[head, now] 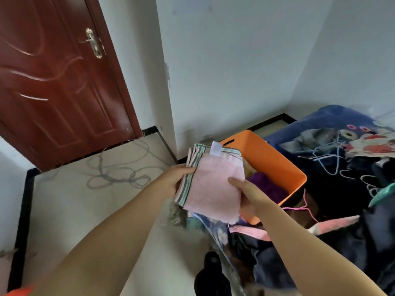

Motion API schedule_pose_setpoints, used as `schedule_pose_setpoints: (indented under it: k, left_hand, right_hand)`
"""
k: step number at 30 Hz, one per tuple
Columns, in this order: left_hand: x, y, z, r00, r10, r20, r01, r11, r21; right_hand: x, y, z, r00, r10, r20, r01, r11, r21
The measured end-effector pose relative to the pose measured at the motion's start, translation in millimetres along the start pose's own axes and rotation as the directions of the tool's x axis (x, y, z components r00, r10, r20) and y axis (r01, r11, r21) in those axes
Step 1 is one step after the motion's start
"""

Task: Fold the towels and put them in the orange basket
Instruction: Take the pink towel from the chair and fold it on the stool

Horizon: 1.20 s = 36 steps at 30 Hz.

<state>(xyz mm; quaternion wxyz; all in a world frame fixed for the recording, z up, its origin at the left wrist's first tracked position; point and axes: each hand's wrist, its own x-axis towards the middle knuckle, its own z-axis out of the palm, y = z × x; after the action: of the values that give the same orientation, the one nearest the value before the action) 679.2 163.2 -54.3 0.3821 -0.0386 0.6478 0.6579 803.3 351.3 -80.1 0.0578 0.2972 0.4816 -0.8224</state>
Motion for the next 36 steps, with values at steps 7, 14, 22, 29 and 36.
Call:
schedule_pose_setpoints:
  k: [7,14,22,29,36]
  left_hand:
    - [173,73,63,0.999,-0.039,-0.006,0.039,0.968,0.248]
    - [327,82,124,0.997,0.018,0.081,-0.068,0.735,0.675]
    - [402,-12,164,0.997,0.066,0.044,-0.066,0.385,0.921]
    - [449,-65,163,0.998,0.063,0.027,-0.046,0.324,0.945]
    - [438,-68,150,0.997,-0.009,0.080,-0.076,0.245,0.967]
  right_hand:
    - [132,-83,-62,0.992,0.042,-0.119,-0.026,0.990,0.136]
    - [236,-101,-119,0.952,0.172,-0.253,-0.083,0.941,0.327]
    - [312,-8,-171,0.806,0.448,-0.387,-0.252,0.851,0.461]
    - [344,11,-192,0.753,0.502,-0.425,-0.294,0.835,0.466]
    - [344,15,-197,0.758,0.521,-0.393,-0.335,0.827,0.451]
